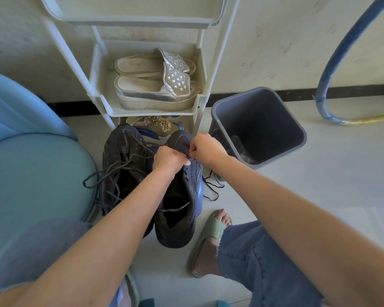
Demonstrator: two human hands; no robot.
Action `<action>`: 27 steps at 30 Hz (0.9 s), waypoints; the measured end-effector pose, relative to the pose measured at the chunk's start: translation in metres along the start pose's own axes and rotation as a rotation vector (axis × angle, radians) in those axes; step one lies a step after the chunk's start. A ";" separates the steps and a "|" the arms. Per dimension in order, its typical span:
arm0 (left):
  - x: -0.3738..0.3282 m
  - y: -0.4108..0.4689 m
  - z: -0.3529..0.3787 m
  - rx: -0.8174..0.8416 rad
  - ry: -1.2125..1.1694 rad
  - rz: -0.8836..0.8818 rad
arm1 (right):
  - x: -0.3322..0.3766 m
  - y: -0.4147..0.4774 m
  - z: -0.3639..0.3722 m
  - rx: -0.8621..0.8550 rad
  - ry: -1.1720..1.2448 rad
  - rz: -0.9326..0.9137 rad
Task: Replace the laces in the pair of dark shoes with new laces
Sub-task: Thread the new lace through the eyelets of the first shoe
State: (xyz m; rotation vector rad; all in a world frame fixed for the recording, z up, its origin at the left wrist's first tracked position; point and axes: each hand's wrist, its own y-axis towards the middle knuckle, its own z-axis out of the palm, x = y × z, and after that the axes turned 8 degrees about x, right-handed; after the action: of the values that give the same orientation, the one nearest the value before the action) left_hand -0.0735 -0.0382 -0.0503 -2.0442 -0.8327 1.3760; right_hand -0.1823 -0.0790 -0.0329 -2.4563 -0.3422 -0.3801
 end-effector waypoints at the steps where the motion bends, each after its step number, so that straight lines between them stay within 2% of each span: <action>1: 0.000 0.000 0.000 0.001 0.000 0.002 | -0.001 0.001 0.001 0.003 0.049 0.018; 5: -0.006 0.001 -0.006 0.037 0.067 0.009 | -0.009 -0.001 0.000 0.076 0.425 0.102; 7: -0.007 -0.001 -0.006 0.042 0.154 0.072 | -0.012 -0.003 0.002 0.098 0.480 0.111; 11: -0.001 -0.011 0.001 -0.174 0.664 0.331 | -0.012 -0.003 0.006 0.019 0.512 0.127; 13: 0.002 -0.011 0.001 -0.227 0.766 0.389 | -0.012 -0.002 0.009 0.006 0.519 0.137; 19: 0.007 -0.008 -0.001 -0.248 0.672 0.380 | -0.013 -0.002 0.011 0.003 0.607 0.192; 24: 0.008 -0.007 0.002 -0.282 0.662 0.377 | -0.006 -0.002 0.013 -0.045 0.480 0.159; 27: 0.008 -0.006 0.002 -0.274 0.695 0.351 | -0.003 -0.004 0.012 -0.010 0.432 0.133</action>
State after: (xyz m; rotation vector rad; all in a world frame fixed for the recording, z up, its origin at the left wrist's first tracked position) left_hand -0.0744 -0.0280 -0.0511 -2.7245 -0.3740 0.6154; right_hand -0.1842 -0.0691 -0.0410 -2.3113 0.0057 -0.8337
